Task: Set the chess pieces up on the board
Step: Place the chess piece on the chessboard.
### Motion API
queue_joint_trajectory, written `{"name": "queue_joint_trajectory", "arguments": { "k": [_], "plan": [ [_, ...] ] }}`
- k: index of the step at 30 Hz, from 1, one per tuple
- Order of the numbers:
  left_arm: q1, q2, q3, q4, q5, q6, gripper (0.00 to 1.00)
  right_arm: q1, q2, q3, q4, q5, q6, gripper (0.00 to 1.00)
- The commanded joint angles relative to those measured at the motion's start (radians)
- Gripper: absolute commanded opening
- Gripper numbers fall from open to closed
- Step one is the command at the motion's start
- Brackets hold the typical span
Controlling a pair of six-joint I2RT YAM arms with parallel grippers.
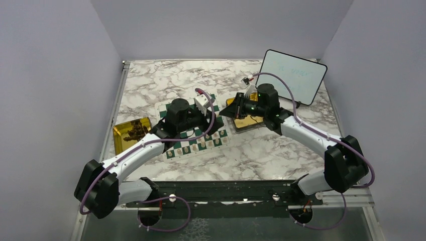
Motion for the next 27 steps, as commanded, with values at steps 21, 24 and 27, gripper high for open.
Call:
{"name": "queue_joint_trajectory", "arguments": {
  "k": [21,24,27],
  "plan": [
    [0.397,-0.112,0.022,-0.312,-0.442,-0.33,0.99,0.17,0.268,0.49,-0.58,0.45,-0.302,0.07],
    [0.42,-0.179,-0.008,-0.332,-0.559,-0.359,0.99,0.23,0.326,0.552,-0.628,0.503,-0.314,0.07],
    [0.421,-0.272,-0.046,-0.347,-0.677,-0.358,0.99,0.287,0.377,0.596,-0.643,0.537,-0.312,0.07]
  ]
}}
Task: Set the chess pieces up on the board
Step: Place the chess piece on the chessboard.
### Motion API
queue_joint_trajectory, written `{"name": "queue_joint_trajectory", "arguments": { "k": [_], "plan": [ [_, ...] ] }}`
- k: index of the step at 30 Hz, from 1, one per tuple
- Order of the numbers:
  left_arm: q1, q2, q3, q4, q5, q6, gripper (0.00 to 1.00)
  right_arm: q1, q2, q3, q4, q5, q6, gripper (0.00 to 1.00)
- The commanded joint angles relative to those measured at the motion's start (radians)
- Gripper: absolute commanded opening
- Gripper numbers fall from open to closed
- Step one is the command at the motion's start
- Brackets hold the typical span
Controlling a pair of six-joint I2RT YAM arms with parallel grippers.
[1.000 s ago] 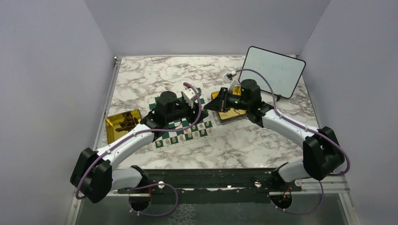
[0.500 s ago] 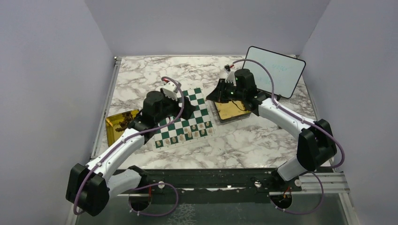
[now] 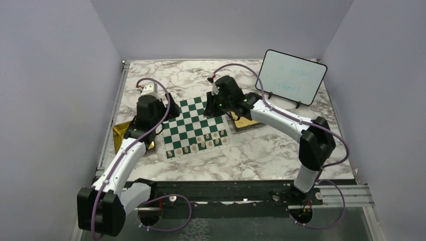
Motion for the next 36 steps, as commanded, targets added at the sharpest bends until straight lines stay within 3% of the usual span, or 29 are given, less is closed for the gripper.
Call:
{"name": "queue_joint_trajectory", "arguments": {
  "k": [1,7,19,36],
  "plan": [
    [0.01,-0.161,-0.032,-0.053,-0.255,-0.036,0.99,0.08,0.08,0.077,-0.1,0.109,-0.031,0.07],
    [0.01,-0.289,-0.066,-0.065,-0.494,0.043,0.99,0.166,0.2,0.171,-0.125,0.143,-0.022,0.07],
    [0.001,-0.322,-0.069,-0.141,-0.83,0.016,0.99,0.257,0.373,0.313,-0.196,0.24,-0.033,0.07],
    [-0.002,-0.331,-0.057,-0.182,-0.93,-0.021,0.99,0.309,0.459,0.372,-0.253,0.329,-0.037,0.07]
  ]
}}
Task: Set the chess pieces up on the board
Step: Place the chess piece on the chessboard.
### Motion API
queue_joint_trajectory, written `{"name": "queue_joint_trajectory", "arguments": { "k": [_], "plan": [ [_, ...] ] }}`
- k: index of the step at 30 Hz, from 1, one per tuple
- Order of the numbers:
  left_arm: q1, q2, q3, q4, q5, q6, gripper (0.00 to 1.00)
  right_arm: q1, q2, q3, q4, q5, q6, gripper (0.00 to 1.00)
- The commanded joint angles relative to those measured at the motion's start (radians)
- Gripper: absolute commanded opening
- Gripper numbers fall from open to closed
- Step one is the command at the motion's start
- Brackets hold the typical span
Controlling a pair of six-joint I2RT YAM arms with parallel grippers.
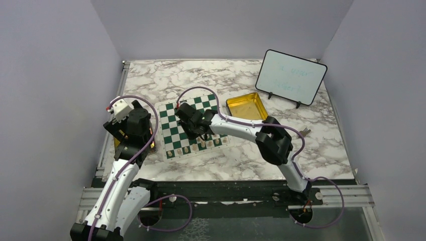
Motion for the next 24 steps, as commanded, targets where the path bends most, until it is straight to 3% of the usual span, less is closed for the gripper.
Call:
{"name": "queue_joint_trajectory", "arguments": {
  "k": [1,24],
  "plan": [
    [-0.002,-0.015,0.018,-0.026,-0.06,-0.018,0.99,0.016,0.025,0.045,-0.054,0.063,-0.006,0.07],
    [-0.003,-0.009,0.018,-0.027,-0.05,-0.023,0.99,0.02,0.074,0.075,-0.104,0.054,-0.007,0.1]
  ]
}}
